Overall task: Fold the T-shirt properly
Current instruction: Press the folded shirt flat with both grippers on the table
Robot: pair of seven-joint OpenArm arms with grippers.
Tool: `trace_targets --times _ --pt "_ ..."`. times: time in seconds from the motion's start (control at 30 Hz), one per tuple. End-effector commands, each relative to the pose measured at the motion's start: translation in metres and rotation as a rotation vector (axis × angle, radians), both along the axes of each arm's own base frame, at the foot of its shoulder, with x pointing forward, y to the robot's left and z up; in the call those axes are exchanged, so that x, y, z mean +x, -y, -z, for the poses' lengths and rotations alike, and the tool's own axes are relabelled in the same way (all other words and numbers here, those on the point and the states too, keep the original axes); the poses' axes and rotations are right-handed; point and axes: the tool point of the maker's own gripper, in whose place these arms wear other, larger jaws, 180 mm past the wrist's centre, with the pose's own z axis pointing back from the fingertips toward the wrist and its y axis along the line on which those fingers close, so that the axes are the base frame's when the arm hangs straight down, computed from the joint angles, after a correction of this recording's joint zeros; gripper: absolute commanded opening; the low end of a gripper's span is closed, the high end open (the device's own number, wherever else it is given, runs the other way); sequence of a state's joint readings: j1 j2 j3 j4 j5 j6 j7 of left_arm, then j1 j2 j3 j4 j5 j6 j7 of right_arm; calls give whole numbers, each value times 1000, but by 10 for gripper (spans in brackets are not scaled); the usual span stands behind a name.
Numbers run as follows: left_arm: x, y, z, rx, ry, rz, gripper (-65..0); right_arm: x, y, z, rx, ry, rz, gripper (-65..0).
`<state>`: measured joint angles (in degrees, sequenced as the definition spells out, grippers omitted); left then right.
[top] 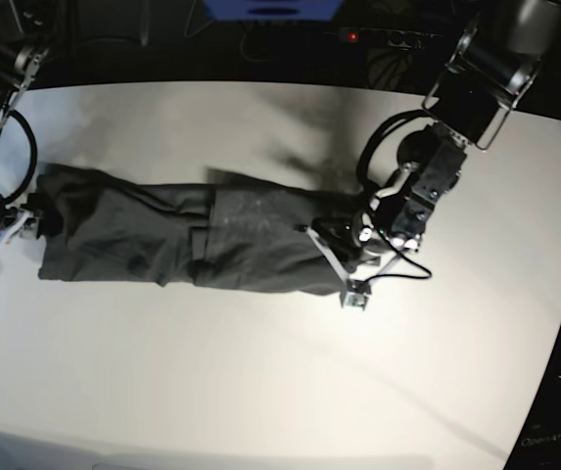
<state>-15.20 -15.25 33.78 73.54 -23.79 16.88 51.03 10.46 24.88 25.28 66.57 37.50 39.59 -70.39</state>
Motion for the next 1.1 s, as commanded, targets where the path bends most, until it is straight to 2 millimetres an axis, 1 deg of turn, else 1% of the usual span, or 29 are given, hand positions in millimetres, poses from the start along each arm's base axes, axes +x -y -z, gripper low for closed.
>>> trace_targets --times 0.0,0.07,0.23,0.3,0.47,0.5,0.53,0.67,0.73,0.77,0.8,0.83,0.97,1.0,1.07 --pt "-77 -46 45 141 -322 -62 -616 15 2 -16 -7 63 -9 -125" --pt "-78 -46 45 141 -324 -62 -616 12 -6 -7 21 45 -9 -125" --pt "-80 -46 47 141 -328 -63 -616 8 -11 12 80 22 24 -125" --pt "-86 -50 49 149 -339 -65 -616 8 -11 14 87 25 31 -125" --pt "-86 -53 49 155 -339 -67 -616 7 -18 17 83 9 5 -128" --pt "-86 -53 49 155 -339 -67 -616 7 -20 19 85 3 -2 -128" --pt "-86 -53 49 155 -339 -67 -616 7 -28 22 95 -3 -14 -129" --pt "-86 -54 49 154 -339 -68 -616 6 -48 30 121 -20 -45 -131" --pt "-86 -54 49 154 -339 -68 -616 6 -54 32 127 -24 -55 -133" --pt "-86 -54 49 154 -339 -68 -616 7 -59 34 135 -27 -62 -145" --pt "-86 -54 49 154 -339 -68 -616 7 -62 34 139 -26 -66 -170" --pt "-86 -54 49 154 -339 -68 -616 7 -64 35 141 -27 -68 -212" --pt "-86 -54 49 154 -339 -68 -616 10 -63 32 133 -25 -78 -438" --pt "-85 -54 49 154 -337 -68 -616 11 -63 32 131 -24 -79 -488" --pt "-85 -53 49 152 -336 -68 -616 12 -60 30 124 -21 -78 -557"
